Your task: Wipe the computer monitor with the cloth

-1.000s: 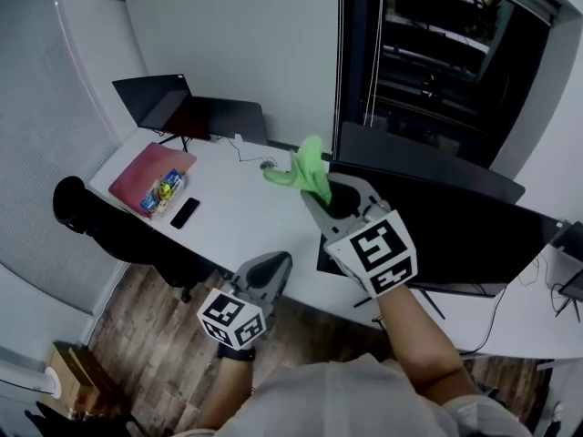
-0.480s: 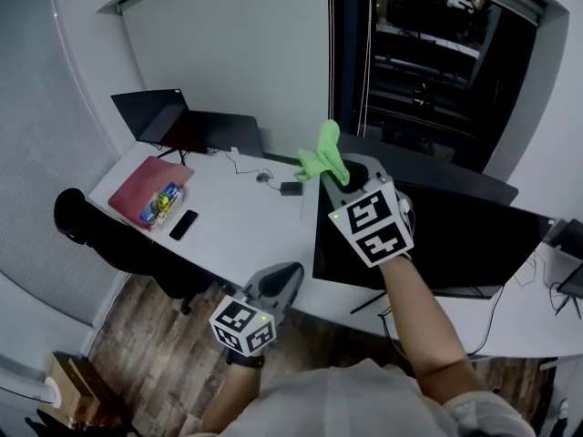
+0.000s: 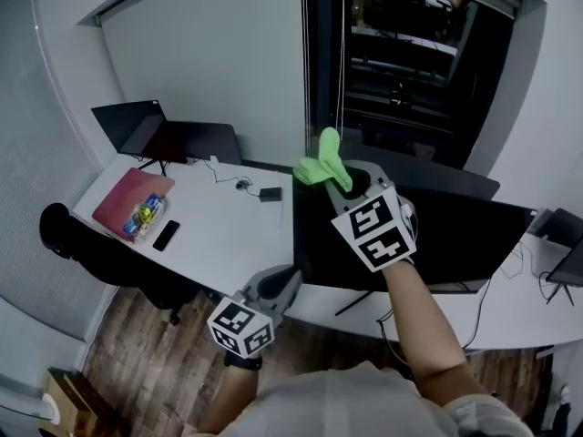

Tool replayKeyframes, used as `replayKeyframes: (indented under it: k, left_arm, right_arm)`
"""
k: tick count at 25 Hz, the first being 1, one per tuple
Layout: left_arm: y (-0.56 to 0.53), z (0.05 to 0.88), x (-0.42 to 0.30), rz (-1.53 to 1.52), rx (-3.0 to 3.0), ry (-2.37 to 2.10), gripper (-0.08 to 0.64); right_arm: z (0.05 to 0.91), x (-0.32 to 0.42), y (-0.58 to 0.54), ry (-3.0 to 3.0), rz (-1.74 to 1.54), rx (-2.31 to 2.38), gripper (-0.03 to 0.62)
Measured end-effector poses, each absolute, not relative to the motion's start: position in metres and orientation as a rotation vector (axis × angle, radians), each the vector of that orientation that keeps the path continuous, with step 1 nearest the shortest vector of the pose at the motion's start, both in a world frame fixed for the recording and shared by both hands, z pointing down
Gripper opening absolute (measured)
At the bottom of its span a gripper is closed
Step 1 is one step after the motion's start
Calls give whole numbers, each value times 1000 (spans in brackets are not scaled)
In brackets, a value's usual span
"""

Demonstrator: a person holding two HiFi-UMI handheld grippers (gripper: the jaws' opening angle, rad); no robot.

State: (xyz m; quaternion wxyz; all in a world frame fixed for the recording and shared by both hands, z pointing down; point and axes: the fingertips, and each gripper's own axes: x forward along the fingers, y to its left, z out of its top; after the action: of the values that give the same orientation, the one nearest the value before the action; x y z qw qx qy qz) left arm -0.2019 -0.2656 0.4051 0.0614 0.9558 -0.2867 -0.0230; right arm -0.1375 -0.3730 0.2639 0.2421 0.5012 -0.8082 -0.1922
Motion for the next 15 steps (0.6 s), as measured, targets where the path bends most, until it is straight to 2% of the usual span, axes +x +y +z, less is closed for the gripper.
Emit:
replayKeyframes:
  k: [15]
  left_arm:
    - [-250, 400, -106, -43, 2928, -727, 26]
  right_arm:
    - [265, -30, -343, -2178, -467, 1464, 71]
